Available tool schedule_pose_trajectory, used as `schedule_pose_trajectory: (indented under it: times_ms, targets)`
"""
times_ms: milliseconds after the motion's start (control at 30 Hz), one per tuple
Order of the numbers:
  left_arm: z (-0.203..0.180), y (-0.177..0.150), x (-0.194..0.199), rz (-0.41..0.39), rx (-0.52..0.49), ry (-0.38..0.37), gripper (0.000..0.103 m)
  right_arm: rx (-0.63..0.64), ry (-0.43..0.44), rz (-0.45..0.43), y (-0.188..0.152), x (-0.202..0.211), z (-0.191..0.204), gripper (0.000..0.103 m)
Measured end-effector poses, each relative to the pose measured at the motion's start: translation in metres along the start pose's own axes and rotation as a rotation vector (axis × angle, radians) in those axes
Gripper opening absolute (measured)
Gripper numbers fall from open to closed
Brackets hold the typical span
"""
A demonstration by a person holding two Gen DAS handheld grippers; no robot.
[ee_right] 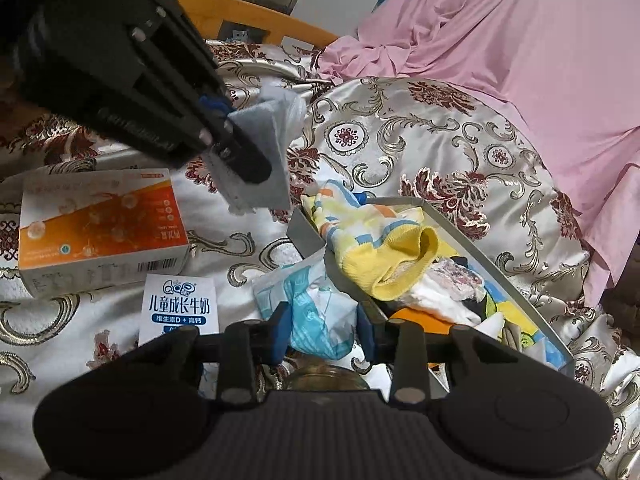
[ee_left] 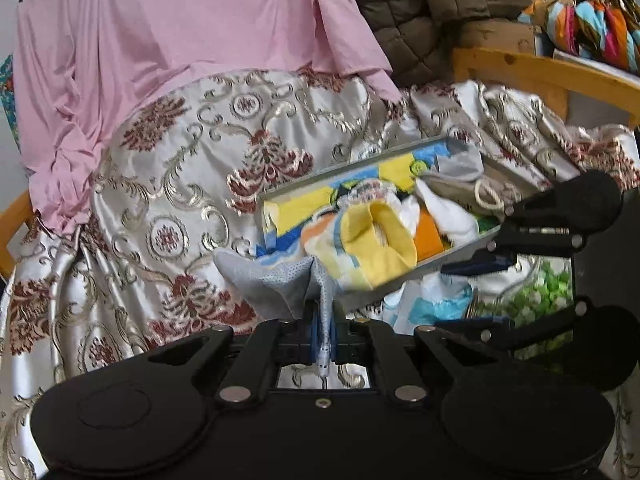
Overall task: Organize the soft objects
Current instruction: 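Lift the grey cloth with the left gripper while the right gripper carries the blue packet over the tray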
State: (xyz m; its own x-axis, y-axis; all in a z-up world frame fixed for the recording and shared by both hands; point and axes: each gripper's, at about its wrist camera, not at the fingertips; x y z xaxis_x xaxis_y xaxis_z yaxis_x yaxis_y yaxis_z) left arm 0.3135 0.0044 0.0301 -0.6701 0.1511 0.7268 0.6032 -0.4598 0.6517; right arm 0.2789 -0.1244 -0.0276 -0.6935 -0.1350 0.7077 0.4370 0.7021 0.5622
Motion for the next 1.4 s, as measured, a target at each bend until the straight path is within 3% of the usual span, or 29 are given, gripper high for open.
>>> schedule_pose_trajectory:
  times_ms: [367, 600, 833, 1133, 1400]
  targets:
    - [-0.012, 0.048, 0.014, -0.142, 0.038, 0.025, 0.005, -0.099, -0.081, -0.116, -0.002, 0.042, -0.037, 0.037]
    - [-0.035, 0.101, -0.014, -0.203, 0.036, -0.051, 0.006, -0.282, -0.199, -0.179, -0.019, 0.051, -0.083, 0.037]
    - [-0.067, 0.142, -0.064, -0.262, 0.06, -0.17, 0.006, -0.567, -0.298, -0.186, -0.05, 0.041, -0.135, 0.038]
    - [-0.093, 0.16, -0.131, -0.236, 0.058, -0.306, 0.006, -0.702, -0.357, -0.104, -0.083, 0.017, -0.163, 0.039]
    - [-0.072, 0.158, -0.166, -0.14, 0.096, -0.397, 0.006, -0.758, -0.415, -0.072, -0.082, 0.0, -0.173, 0.039]
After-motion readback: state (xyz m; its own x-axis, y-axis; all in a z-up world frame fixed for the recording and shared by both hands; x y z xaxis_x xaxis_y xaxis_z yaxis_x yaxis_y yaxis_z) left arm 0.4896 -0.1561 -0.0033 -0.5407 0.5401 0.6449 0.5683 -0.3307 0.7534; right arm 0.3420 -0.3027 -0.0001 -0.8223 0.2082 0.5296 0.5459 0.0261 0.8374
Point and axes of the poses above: each gripper's, at about its wrist camera, not at the fingertips, and x roughly against the way its jaws point, z to its left, y to its top, and after that the axes turned 12 degrees about z, right-handed
